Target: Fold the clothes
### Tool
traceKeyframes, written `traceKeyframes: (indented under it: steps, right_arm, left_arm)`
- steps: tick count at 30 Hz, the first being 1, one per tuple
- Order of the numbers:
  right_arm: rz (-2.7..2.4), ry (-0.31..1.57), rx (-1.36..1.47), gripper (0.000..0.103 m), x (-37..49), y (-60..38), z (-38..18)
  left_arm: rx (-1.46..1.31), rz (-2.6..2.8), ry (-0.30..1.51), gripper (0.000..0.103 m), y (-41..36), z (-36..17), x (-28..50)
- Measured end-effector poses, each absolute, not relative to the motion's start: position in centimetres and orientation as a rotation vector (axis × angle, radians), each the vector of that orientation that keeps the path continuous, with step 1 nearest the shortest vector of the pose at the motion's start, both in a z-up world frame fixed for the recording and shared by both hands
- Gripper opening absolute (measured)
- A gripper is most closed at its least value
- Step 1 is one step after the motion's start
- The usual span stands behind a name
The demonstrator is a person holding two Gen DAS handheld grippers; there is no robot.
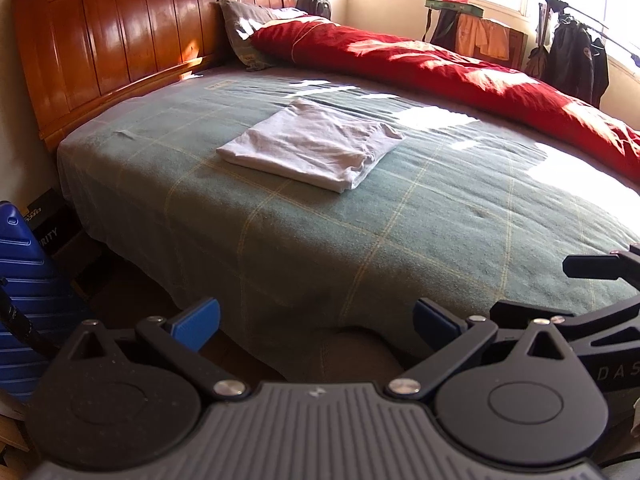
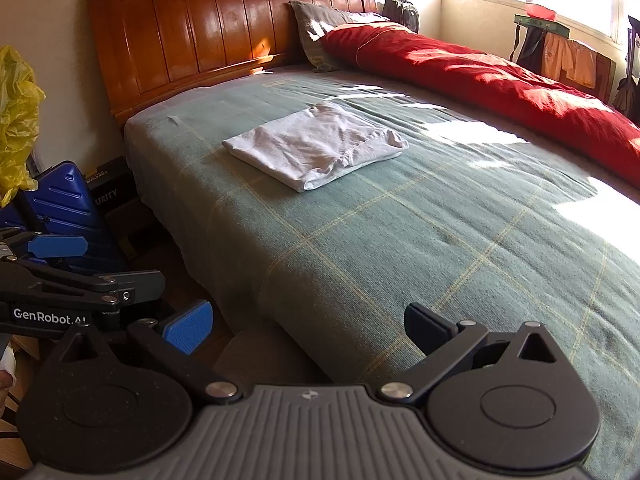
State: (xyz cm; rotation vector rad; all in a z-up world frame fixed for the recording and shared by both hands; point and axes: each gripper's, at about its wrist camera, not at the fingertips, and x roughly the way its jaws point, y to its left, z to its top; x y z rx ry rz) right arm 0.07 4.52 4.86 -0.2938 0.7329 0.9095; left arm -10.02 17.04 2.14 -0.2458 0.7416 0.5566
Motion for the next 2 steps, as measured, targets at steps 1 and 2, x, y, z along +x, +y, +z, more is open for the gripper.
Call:
traceKeyframes:
  steps: [1,2]
  right_arm:
    - [0.908,0.732,-0.294,0.103,0.07,4.53,4.86]
    - [0.907,0.732,-0.294,0.103,0.07,4.53,4.86]
  left_arm:
    - [-0.243,0.556,0.74,0.102,17.04,2.16,-10.01]
    - [-0.24,0.556,0.739,0.102,17.04,2.18,-10.0]
